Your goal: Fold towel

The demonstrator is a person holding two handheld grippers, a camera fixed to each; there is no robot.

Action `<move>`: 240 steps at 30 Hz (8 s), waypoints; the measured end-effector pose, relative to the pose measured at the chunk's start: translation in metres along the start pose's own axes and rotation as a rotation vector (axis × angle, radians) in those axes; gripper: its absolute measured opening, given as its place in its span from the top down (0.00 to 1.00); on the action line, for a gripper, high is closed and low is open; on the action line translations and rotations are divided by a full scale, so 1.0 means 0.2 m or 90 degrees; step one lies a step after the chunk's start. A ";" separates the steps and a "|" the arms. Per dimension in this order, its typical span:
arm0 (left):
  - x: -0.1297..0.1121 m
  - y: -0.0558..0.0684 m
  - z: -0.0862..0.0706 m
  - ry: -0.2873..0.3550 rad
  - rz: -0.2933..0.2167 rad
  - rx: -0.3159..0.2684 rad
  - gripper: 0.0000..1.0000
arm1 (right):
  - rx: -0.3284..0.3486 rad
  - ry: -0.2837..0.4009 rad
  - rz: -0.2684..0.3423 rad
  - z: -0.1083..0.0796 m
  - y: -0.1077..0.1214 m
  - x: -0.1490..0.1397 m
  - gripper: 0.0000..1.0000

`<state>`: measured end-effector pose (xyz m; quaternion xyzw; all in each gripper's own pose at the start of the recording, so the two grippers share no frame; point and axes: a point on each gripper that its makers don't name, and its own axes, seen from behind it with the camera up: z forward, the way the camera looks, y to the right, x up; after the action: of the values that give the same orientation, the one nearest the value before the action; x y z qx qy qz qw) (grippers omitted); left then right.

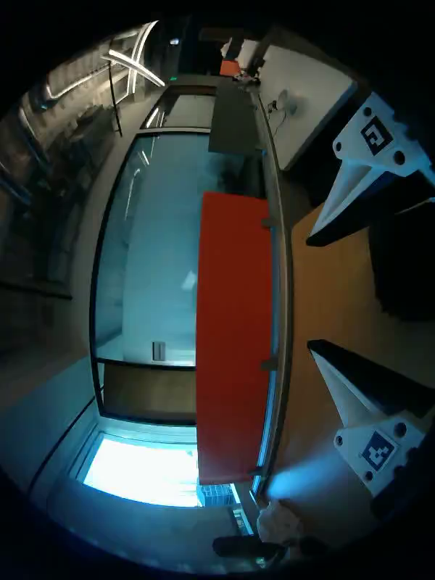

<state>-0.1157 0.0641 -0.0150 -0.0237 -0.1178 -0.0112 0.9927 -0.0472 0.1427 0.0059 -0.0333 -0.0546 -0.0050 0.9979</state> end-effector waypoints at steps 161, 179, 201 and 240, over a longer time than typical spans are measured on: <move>-0.30 -0.33 0.36 0.245 -0.019 0.078 0.12 | 0.061 0.094 -0.017 0.08 -0.94 -0.13 0.00; -0.33 -0.33 0.38 0.247 -0.020 0.079 0.12 | 0.031 0.112 0.038 0.09 -0.77 -0.31 0.00; -0.34 -0.33 0.39 0.247 -0.020 0.079 0.12 | 0.055 0.111 0.049 0.08 -0.75 -0.68 0.00; -0.34 -0.33 0.39 0.247 -0.020 0.079 0.12 | 0.056 0.100 0.021 0.11 -0.77 -0.84 0.01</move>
<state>-0.2018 0.0028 0.0471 0.0419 0.0749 -0.0237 0.9960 -0.2193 -0.0080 0.0190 0.0100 0.0242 0.0115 0.9996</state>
